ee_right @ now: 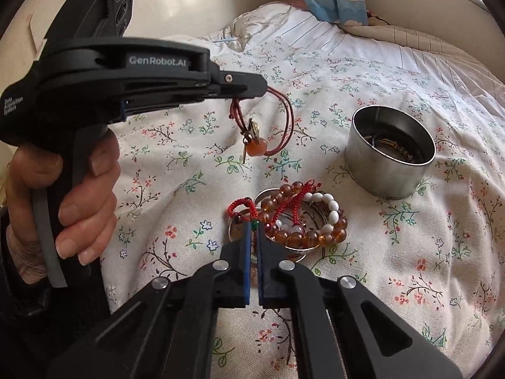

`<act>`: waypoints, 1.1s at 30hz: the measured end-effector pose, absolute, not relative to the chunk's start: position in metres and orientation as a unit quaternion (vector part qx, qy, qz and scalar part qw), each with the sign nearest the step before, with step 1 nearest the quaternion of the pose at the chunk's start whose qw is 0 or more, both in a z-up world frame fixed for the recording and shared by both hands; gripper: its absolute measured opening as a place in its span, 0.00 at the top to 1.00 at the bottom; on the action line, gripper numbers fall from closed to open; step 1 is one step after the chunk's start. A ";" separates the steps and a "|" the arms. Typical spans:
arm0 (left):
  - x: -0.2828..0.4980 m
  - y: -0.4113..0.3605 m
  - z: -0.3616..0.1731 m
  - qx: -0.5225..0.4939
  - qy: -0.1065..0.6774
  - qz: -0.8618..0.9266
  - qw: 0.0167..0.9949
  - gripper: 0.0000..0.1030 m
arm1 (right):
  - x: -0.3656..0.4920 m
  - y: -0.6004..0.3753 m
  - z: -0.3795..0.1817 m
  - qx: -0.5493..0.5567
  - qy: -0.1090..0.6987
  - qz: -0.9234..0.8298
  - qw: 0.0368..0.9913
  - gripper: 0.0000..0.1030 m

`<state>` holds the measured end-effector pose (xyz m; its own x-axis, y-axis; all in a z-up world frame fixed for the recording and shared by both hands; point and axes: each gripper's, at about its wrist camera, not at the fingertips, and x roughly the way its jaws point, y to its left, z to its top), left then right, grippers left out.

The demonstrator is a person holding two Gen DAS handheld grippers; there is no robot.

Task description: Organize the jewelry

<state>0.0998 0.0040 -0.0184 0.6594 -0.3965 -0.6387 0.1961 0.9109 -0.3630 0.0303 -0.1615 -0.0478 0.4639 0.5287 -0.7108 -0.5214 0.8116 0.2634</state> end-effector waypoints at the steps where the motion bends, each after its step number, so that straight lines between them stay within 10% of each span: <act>1: 0.100 0.004 -0.018 -0.133 0.378 -0.164 0.901 0.95 | 0.031 -0.167 -0.045 0.019 0.412 0.307 0.858 0.97; 11: 0.097 0.003 -0.016 -0.134 0.370 -0.171 0.903 0.95 | 0.042 -0.189 -0.039 0.100 0.404 0.312 0.854 0.95; 13: 0.097 0.003 -0.016 -0.134 0.370 -0.171 0.903 0.95 | 0.040 -0.172 -0.042 0.064 0.412 0.315 0.852 0.63; 15: 0.098 0.003 -0.016 -0.134 0.371 -0.171 0.903 0.95 | 0.040 -0.160 -0.045 0.032 0.415 0.315 0.853 0.58; 22: 0.098 0.002 -0.015 -0.133 0.369 -0.172 0.903 0.95 | 0.046 -0.151 -0.059 -0.001 0.437 0.311 0.844 0.90; 33: 0.083 -0.004 0.003 -0.128 0.320 -0.197 0.918 0.95 | 0.036 -0.231 -0.015 0.208 0.328 0.298 0.872 0.91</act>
<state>0.0828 -0.0042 0.0026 0.7175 -0.4427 -0.5378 0.2793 0.8901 -0.3601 0.0358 -0.2305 -0.0153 0.6080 0.6553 -0.4483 -0.3829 0.7366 0.5574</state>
